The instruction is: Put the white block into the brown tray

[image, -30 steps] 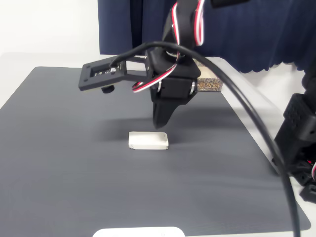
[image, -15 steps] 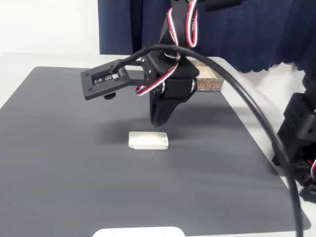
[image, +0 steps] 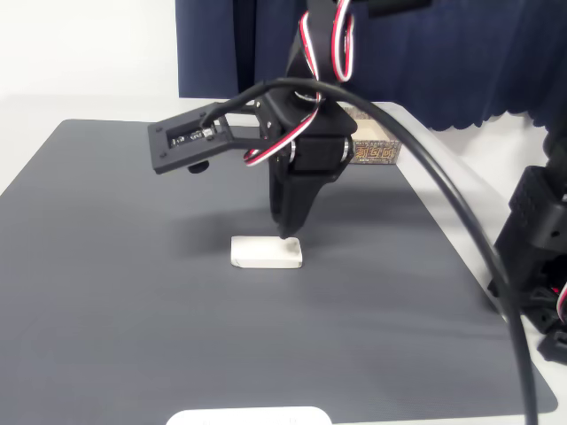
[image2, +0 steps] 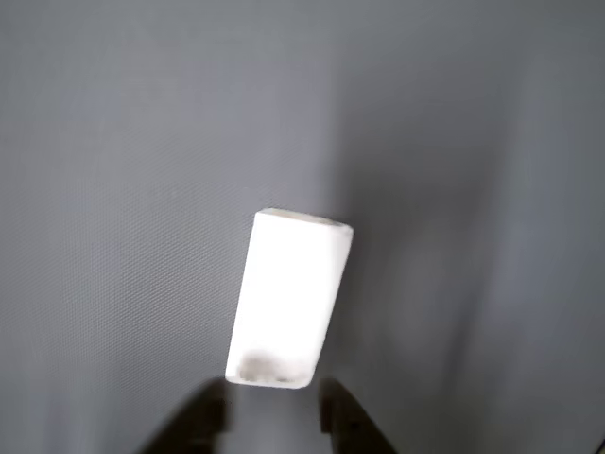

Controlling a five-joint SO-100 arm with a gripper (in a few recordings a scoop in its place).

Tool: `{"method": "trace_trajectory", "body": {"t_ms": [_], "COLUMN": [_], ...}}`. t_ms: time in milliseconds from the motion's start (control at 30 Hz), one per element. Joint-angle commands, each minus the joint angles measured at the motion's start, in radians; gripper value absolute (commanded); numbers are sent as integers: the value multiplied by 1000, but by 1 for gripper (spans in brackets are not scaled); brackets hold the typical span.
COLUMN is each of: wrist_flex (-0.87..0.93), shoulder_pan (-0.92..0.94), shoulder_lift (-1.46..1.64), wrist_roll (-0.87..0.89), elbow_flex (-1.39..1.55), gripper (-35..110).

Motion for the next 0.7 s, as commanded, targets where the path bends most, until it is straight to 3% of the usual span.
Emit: {"method": "trace_trajectory", "body": {"t_ms": [0,667], "wrist_flex": [-5,-58], "shoulder_pan": [20,34], "shoulder_lift": [21,-34], "wrist_roll": [9,132], "elbow_flex": [-38,-6], "gripper": [33,39]}}
